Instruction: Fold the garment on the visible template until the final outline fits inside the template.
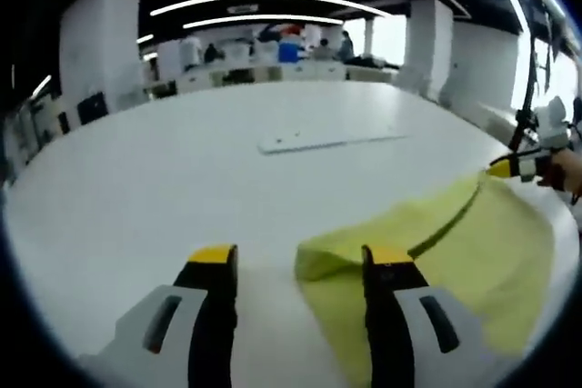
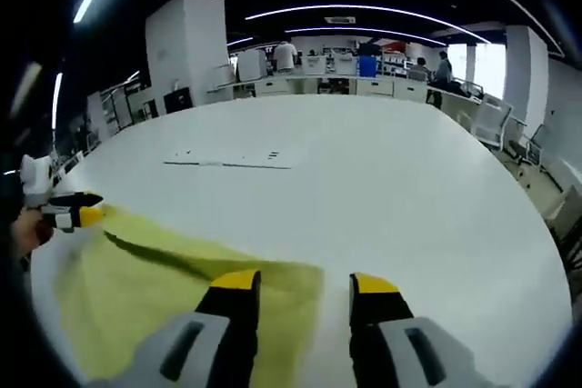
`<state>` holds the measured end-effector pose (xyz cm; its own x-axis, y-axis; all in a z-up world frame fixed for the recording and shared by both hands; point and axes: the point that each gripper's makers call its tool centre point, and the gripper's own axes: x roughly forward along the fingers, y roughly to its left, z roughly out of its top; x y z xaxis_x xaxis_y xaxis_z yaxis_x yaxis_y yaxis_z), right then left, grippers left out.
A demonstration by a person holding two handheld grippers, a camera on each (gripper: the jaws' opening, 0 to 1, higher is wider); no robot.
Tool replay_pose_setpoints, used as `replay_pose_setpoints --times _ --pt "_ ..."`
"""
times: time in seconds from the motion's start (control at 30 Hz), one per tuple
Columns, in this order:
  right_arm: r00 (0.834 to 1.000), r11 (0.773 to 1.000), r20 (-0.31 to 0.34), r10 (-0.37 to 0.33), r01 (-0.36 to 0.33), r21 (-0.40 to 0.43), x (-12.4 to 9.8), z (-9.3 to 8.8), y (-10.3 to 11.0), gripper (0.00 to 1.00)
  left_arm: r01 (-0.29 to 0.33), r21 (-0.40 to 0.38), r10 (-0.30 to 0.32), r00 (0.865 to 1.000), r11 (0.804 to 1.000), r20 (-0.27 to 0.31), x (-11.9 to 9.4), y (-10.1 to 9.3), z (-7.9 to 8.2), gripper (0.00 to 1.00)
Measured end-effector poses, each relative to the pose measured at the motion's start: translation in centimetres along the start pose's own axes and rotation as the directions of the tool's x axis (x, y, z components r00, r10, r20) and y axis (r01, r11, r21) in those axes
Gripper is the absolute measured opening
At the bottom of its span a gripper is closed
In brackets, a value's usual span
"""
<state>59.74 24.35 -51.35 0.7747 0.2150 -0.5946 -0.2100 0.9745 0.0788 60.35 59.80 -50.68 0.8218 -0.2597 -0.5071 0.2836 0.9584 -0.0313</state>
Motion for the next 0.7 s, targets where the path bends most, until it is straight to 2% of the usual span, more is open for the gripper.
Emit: replay_pose_setpoints --times 0.07,0.17,0.3,0.37,0.4,0.47,0.7 --pt "1.0 1.0 -0.002 0.003 -0.003 0.012 -0.3 0.0 0.1 0.42 -0.007 -0.012 0.007 1.0 1.0 0.002 -0.5 0.1 0.1 0.55" --pt "1.0 0.999 -0.007 -0.002 0.002 0.036 -0.8 0.1 0.0 0.44 -0.009 -0.085 0.01 1.0 0.996 0.013 -1.1 0.3 0.4 0.6" --pt "1.0 0.999 -0.014 -0.003 0.003 0.036 -1.4 0.0 0.2 0.44 -0.022 -0.078 0.024 1.0 0.997 0.019 -2.0 0.5 0.8 0.58" --pt "1.0 1.0 -0.026 -0.001 0.002 0.023 -1.3 -0.2 0.3 0.45 -0.017 -0.062 0.018 1.0 0.998 0.02 -1.9 0.4 0.8 0.57" --pt "0.999 1.0 -0.037 -0.004 0.004 0.011 -1.2 -0.5 0.3 0.45 -0.023 -0.039 0.022 1.0 0.999 -0.019 -2.0 0.4 0.2 0.57" --pt "0.998 1.0 -0.055 -0.01 0.011 0.012 -0.8 -1.1 0.2 0.45 -0.019 0.013 0.019 0.999 1.0 -0.032 -1.7 0.2 -0.3 0.57" --pt "0.998 0.999 -0.05 -0.024 0.025 0.019 0.8 -1.1 0.1 0.46 -0.018 0.049 0.021 0.997 0.999 -0.079 0.5 0.4 -1.6 0.57"
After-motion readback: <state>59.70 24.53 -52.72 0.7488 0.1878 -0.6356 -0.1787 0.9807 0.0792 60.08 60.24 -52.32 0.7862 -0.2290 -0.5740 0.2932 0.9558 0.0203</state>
